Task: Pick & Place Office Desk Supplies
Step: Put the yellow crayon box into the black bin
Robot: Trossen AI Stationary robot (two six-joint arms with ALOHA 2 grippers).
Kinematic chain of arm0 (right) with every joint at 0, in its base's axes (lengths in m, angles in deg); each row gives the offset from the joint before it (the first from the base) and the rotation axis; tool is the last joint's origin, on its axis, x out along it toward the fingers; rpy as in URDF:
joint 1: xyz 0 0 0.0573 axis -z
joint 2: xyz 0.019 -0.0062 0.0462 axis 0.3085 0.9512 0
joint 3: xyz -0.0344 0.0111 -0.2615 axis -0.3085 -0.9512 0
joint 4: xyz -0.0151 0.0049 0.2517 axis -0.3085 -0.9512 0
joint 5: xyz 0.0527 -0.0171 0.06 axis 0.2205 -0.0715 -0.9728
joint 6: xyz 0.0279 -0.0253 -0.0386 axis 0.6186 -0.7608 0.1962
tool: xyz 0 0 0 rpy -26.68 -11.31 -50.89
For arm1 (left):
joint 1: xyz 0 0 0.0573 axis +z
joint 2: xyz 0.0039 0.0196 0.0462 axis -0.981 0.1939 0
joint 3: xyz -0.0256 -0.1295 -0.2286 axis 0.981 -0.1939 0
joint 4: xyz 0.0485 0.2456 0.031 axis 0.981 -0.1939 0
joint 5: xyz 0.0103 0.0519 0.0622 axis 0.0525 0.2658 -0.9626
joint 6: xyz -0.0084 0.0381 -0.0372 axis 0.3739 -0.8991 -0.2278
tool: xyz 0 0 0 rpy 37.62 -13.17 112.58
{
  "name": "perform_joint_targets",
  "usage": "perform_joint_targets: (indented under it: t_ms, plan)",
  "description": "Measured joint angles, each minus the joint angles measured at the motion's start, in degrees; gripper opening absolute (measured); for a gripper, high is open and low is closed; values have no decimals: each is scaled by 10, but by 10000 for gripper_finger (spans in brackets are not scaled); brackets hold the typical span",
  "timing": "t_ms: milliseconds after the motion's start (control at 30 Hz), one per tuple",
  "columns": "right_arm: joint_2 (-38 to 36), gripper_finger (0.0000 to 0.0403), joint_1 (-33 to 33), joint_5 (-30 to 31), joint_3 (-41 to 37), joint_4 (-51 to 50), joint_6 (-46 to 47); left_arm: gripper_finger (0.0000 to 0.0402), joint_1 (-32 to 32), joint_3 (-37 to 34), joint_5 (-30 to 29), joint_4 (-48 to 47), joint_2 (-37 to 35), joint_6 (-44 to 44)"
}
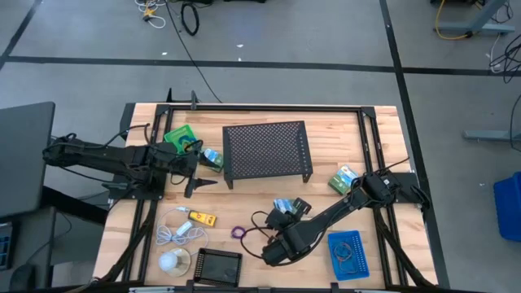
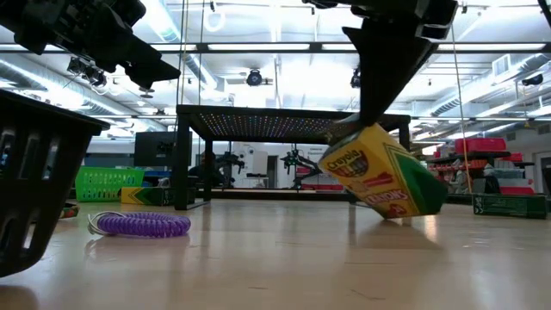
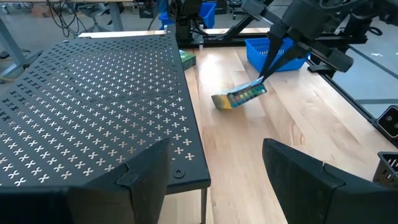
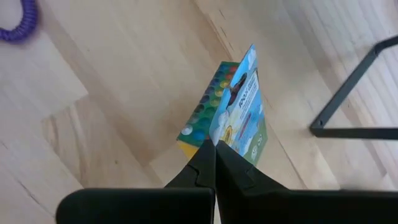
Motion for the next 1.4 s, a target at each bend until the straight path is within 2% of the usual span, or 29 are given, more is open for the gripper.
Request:
perform_joint_targets:
  t_ms: [300,867,1200,1400]
  plan:
    - [-1,0,-5,13,0,26,-18,260,0,0,4,0,0,-3]
    - [-1,0,-6,23,0,133,-108,260,0,0,4,1,0,-3]
    - [-45,0,-13,50,0,234,-178,260,0,0,4,1,0,-2]
    - [-50,0,-13,47,0,262,-207,260,0,0,4,1,0,1]
